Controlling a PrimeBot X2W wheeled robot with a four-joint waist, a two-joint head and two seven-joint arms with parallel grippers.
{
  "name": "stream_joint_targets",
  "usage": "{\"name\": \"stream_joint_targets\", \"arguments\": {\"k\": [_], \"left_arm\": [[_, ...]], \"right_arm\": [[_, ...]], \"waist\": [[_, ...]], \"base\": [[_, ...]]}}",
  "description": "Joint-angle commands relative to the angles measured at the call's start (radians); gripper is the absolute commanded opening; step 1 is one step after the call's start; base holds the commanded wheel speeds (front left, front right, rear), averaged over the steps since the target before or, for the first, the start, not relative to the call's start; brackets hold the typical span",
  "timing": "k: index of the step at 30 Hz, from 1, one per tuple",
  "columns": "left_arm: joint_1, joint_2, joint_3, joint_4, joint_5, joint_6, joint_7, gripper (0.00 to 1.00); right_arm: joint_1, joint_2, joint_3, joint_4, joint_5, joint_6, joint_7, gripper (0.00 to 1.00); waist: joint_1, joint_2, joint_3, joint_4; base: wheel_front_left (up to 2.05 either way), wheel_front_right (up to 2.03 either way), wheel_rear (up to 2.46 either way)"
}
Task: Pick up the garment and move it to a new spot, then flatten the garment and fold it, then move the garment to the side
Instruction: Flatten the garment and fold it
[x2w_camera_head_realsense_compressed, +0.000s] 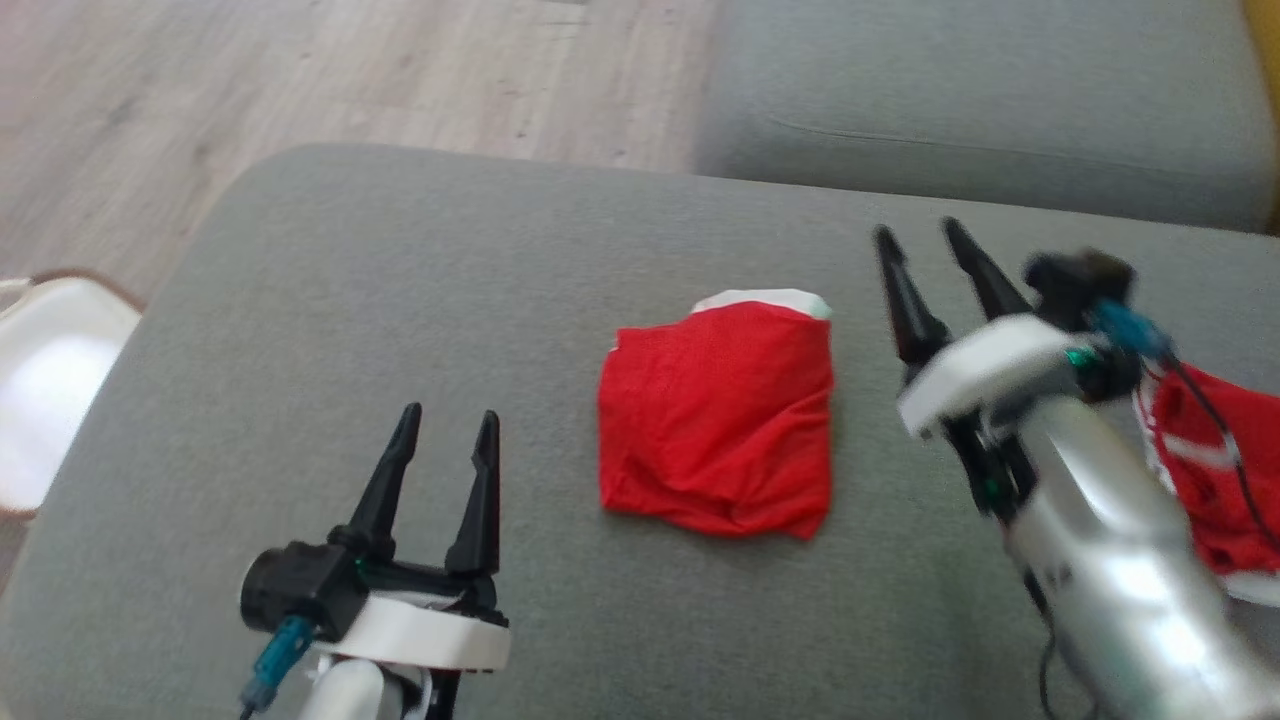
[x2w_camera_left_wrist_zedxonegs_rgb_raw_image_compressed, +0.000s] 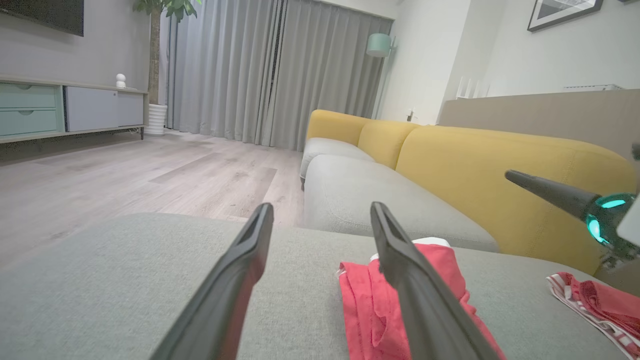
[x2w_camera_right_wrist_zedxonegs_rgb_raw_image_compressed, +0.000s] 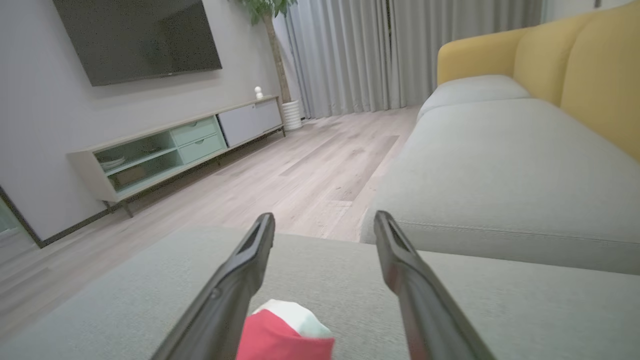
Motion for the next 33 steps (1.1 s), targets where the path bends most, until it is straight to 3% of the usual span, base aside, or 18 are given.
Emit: {"name": "stream_joint_targets", "arguments": {"k": [1, 5, 9, 17, 24, 25, 26, 27, 33], "left_arm": [[-0.028, 0.001, 0.044, -0.040, -0.001, 0.007, -0.009, 1.00], [-0.017, 0.001, 0.057, -0.053, 0.004, 0.007, -0.009, 1.00], [-0.002, 0.000, 0.068, -0.064, 0.008, 0.004, -0.009, 1.00], [0.028, 0.000, 0.065, -0.076, 0.007, -0.001, -0.009, 1.00], [0.010, 0.000, 0.035, -0.076, 0.003, -0.006, -0.009, 1.00], [0.007, 0.000, 0.032, -0.075, 0.003, -0.006, -0.009, 1.00], [0.004, 0.000, 0.028, -0.074, 0.002, -0.007, -0.009, 1.00], [0.001, 0.000, 0.025, -0.073, 0.001, -0.007, -0.009, 1.00], [-0.027, 0.000, 0.002, -0.064, -0.004, -0.011, -0.009, 1.00]], "right_arm": [[0.071, 0.019, -0.034, -0.060, -0.051, 0.007, -0.011, 1.00], [0.274, 0.067, -0.248, -0.269, -0.263, 0.007, -0.011, 1.00], [0.442, 0.097, -0.354, -0.447, -0.372, 0.007, -0.011, 1.00], [0.579, 0.100, -0.346, -0.596, -0.348, 0.007, -0.011, 1.00], [0.552, 0.100, -0.353, -0.616, -0.367, 0.007, -0.001, 1.00], [0.543, 0.100, -0.351, -0.617, -0.372, 0.007, 0.004, 0.87], [0.532, 0.100, -0.347, -0.617, -0.376, 0.007, 0.009, 0.17], [0.520, 0.100, -0.341, -0.616, -0.385, 0.007, 0.014, 0.00], [0.408, 0.100, -0.295, -0.563, -0.420, 0.007, 0.073, 0.00]], "waist": [[0.0000, 0.0000, -0.004, -0.028], [0.0000, 0.0000, -0.005, -0.064], [0.0000, 0.0000, -0.004, -0.098], [0.0000, 0.0000, 0.005, -0.135], [0.0000, 0.0000, 0.034, -0.097], [0.0000, 0.0000, 0.040, -0.088], [0.0000, 0.0000, 0.047, -0.078], [0.0000, 0.0000, 0.055, -0.068], [0.0000, 0.0000, 0.103, 0.001]], "base": [[0.00, 0.00, 0.00], [0.00, 0.00, 0.00], [0.00, 0.00, 0.00], [0.00, 0.00, 0.00], [0.00, 0.00, 0.00], [0.00, 0.00, 0.00], [0.00, 0.00, 0.00], [0.00, 0.00, 0.00], [0.00, 0.00, 0.00]]}}
